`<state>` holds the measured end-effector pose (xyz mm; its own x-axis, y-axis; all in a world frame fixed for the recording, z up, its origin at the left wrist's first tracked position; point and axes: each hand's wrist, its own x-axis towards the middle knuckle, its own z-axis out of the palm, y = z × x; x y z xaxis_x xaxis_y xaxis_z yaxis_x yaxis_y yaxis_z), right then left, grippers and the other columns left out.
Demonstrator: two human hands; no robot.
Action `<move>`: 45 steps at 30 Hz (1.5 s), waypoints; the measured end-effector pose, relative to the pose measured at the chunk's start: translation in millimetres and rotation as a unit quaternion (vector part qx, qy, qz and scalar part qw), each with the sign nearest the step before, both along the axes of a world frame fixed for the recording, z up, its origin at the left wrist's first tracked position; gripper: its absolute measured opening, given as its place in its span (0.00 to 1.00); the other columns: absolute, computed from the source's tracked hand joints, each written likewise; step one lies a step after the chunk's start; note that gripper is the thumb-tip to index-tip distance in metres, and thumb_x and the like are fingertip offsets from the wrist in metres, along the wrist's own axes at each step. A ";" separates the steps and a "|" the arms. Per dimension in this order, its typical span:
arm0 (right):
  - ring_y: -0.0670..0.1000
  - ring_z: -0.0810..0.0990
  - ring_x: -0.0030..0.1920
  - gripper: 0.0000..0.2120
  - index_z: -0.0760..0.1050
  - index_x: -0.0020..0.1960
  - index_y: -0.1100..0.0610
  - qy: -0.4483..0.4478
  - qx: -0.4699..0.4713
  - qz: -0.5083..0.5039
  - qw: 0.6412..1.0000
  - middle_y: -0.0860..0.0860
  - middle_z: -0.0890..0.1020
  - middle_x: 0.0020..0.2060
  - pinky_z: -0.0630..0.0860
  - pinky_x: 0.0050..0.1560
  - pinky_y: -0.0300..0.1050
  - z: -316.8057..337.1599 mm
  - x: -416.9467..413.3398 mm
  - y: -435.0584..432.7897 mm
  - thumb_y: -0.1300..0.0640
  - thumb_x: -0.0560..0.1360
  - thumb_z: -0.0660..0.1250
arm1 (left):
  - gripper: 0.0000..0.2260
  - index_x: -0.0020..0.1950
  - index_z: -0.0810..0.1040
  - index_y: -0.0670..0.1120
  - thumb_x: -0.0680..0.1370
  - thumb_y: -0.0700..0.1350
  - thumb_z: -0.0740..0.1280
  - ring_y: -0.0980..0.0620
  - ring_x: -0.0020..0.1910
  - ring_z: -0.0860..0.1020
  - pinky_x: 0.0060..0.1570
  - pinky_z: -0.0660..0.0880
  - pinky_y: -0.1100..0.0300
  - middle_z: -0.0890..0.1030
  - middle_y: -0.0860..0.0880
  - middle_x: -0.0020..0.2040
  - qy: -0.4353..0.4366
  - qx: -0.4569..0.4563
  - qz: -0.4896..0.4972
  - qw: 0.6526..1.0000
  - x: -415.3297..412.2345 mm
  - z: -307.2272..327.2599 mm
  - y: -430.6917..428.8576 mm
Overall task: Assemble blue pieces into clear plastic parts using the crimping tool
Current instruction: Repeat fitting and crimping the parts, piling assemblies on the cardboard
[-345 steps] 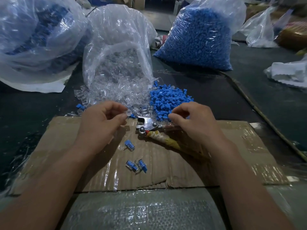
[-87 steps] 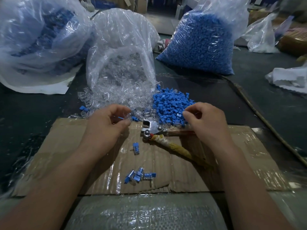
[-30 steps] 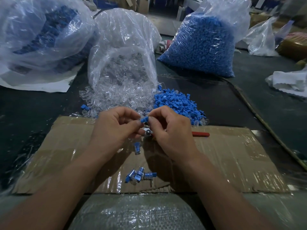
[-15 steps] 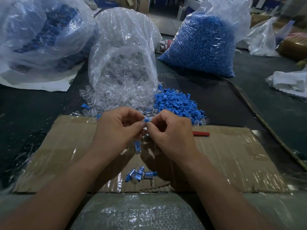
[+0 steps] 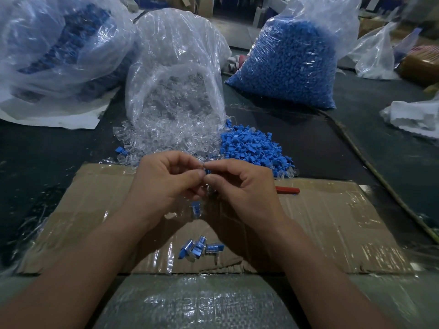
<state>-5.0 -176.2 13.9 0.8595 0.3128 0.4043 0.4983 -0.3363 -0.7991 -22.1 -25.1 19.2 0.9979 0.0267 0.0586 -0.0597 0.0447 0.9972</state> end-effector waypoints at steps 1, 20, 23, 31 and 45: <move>0.41 0.80 0.45 0.13 0.80 0.54 0.58 0.003 0.002 0.004 1.000 0.44 0.81 0.43 0.76 0.48 0.33 -0.4 0.5 -0.9 0.61 0.70 0.71 | 0.04 0.37 0.77 0.41 0.68 0.33 0.69 0.52 0.25 0.79 0.25 0.75 0.66 0.81 0.44 0.28 0.010 -0.008 -0.003 1.000 0.7 -0.4 0.8; 0.41 0.81 0.43 0.14 0.80 0.52 0.61 -0.064 0.005 0.019 0.998 0.46 0.81 0.42 0.76 0.45 0.32 -2.1 2.9 -6.0 0.61 0.66 0.72 | 0.04 0.31 0.83 0.44 0.60 0.37 0.69 0.50 0.25 0.80 0.23 0.75 0.66 0.81 0.42 0.29 0.080 -0.081 -0.074 0.991 2.9 1.0 5.3; 0.44 0.81 0.43 0.13 0.81 0.50 0.63 -0.084 -0.009 0.022 0.996 0.49 0.83 0.42 0.77 0.46 0.34 -2.8 2.7 -5.6 0.62 0.66 0.73 | 0.04 0.30 0.82 0.45 0.60 0.37 0.70 0.51 0.25 0.80 0.23 0.74 0.66 0.81 0.42 0.28 0.082 -0.065 -0.071 0.992 2.8 0.6 4.4; 0.39 0.78 0.47 0.19 0.79 0.56 0.56 0.004 -0.095 -0.021 0.995 0.40 0.79 0.44 0.74 0.48 0.29 8.9 4.7 -16.0 0.54 0.66 0.74 | 0.06 0.36 0.78 0.39 0.61 0.38 0.69 0.52 0.25 0.79 0.23 0.74 0.66 0.81 0.42 0.29 0.077 -0.066 -0.041 0.994 5.4 -3.8 7.0; 0.45 0.65 0.53 0.40 0.66 0.63 0.46 0.154 -0.486 -0.027 0.860 0.42 0.66 0.50 0.67 0.51 0.44 20.1 14.5 -54.5 0.36 0.56 0.75 | 0.06 0.37 0.76 0.38 0.62 0.37 0.67 0.52 0.27 0.80 0.24 0.75 0.65 0.81 0.42 0.30 0.069 -0.101 -0.006 0.992 10.5 -8.1 9.0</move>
